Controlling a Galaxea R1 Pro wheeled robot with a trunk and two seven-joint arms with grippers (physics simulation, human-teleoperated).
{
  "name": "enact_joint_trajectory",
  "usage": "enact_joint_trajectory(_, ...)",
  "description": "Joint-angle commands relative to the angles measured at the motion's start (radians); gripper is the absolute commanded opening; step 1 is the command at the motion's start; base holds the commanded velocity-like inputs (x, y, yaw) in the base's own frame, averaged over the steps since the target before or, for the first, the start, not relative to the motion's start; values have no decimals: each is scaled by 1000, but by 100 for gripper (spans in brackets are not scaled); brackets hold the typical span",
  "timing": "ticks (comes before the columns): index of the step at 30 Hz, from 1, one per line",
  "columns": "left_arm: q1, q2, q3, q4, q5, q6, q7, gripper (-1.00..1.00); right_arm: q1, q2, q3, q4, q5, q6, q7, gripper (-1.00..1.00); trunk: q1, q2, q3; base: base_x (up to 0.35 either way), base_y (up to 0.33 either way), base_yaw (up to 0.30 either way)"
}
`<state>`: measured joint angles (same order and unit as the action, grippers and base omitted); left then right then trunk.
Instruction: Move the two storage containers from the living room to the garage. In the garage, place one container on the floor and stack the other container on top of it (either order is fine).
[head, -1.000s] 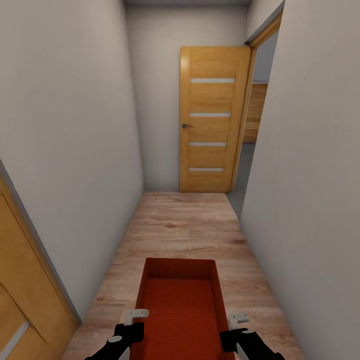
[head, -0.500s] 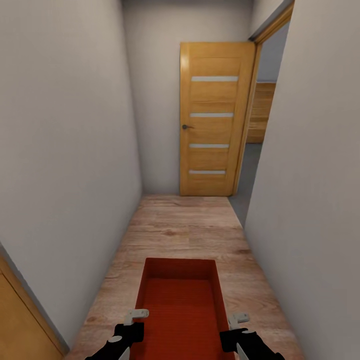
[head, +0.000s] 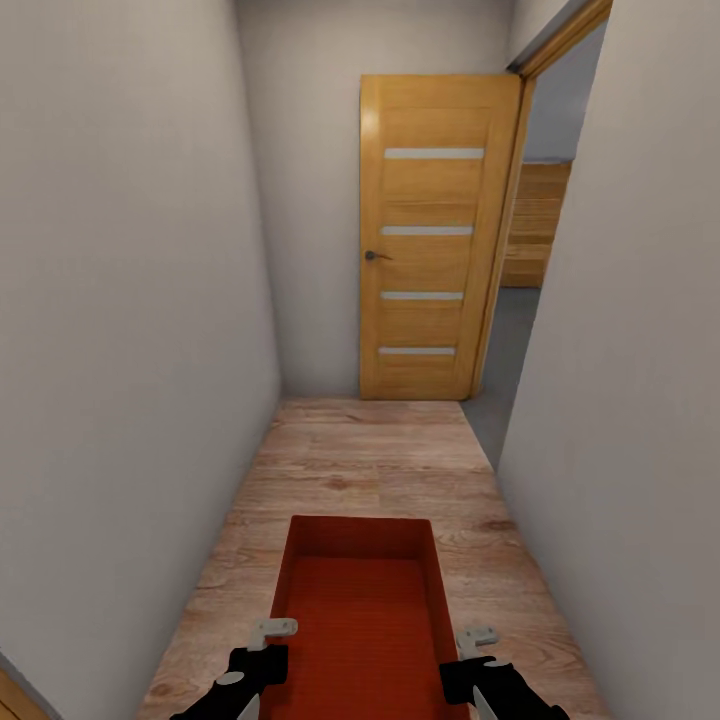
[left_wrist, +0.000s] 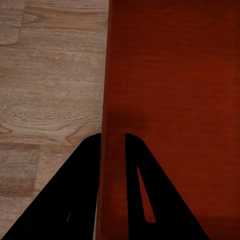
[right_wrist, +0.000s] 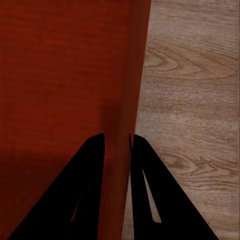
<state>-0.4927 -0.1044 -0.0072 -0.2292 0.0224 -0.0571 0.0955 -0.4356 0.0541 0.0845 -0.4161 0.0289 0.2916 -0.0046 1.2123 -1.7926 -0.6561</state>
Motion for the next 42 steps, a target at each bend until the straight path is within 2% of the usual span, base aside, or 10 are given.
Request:
enact_joint_trajectory(1,-1,22,-31,1,5,-3,-30,-100,0,-2,24,-1,-18,6,69,-100,1,0,-1,343,0,0)
enact_joint_trajectory(29,-1,22,-31,0,5,-3,-31,-100,0,-2,24,-1,-18,6,69,-100,1,0,-1,343,1,-23)
enact_joint_trajectory(42,-1,22,-31,1,5,-3,-32,-100,0,-2,24,-1,-18,6,69,-100,1,0,-1,343,75,-35)
